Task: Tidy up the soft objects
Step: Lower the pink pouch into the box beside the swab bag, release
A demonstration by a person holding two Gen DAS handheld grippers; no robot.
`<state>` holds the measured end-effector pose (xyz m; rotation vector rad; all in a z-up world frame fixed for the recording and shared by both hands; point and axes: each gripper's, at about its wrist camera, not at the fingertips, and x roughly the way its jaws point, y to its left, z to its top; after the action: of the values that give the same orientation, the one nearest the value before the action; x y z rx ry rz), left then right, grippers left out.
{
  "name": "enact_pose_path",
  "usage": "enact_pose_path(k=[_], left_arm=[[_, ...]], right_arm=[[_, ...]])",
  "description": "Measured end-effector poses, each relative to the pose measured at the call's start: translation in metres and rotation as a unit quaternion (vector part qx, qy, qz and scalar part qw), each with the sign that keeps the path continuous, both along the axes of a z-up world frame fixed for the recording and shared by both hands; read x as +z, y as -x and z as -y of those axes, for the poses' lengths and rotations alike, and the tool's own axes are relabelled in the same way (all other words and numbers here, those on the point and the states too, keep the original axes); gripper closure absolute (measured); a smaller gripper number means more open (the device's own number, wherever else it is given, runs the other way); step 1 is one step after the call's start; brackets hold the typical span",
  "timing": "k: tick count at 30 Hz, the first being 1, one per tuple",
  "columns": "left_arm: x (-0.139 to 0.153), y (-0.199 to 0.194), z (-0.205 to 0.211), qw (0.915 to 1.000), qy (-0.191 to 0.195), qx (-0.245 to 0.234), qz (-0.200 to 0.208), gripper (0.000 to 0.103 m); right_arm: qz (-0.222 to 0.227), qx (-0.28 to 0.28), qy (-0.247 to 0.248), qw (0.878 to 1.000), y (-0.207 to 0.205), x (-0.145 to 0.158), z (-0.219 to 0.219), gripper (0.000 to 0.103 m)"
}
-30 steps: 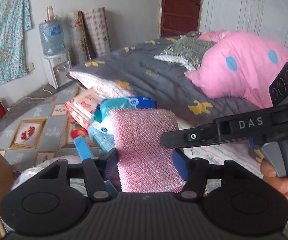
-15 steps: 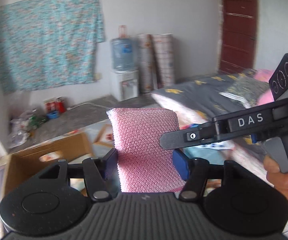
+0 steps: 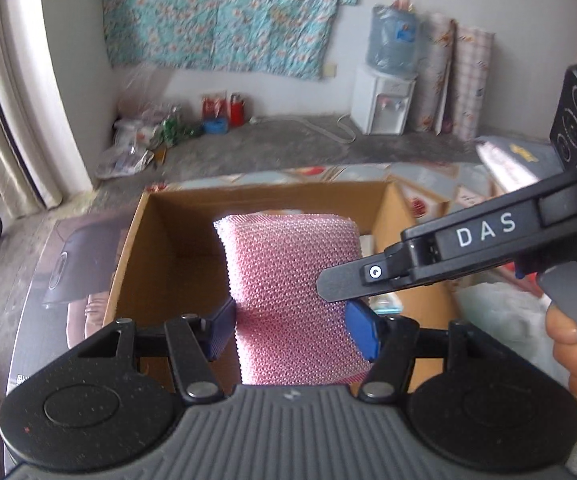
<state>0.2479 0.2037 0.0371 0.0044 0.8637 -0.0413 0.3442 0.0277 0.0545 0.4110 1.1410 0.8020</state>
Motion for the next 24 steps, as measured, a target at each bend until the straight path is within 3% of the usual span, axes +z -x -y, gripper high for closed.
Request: enact_pose_path(k=[5,11,20,24], left_arm=[[-0.037,-0.044,-0.025,0.999,0.0,0.009,-0.043,0.043],[-0.074,-0.076,-0.028,0.9971,-0.006,0.011,-0.075,0.046],[-0.094,-0.088,-0.037,0.9937,0.022,0.026,-0.107,0.047],[-0.097,-0.096,-0.035,0.9939,0.011,0.019,-0.108,0.053]], right_arm=[[-0.037,-0.007,0.034,0.999,-0.048,-0.043,-0.028,0.067],[-0.019,-0.021,0.084,0.996,-0.071,-0.071,-0.046,0.066],[0.026,-0.02,0.065,0.997,-0.064,-0.048,-0.031,0.065],[0.044,-0.033,0.044,0.998,-0.061,-0.033,-0.012,0.065]])
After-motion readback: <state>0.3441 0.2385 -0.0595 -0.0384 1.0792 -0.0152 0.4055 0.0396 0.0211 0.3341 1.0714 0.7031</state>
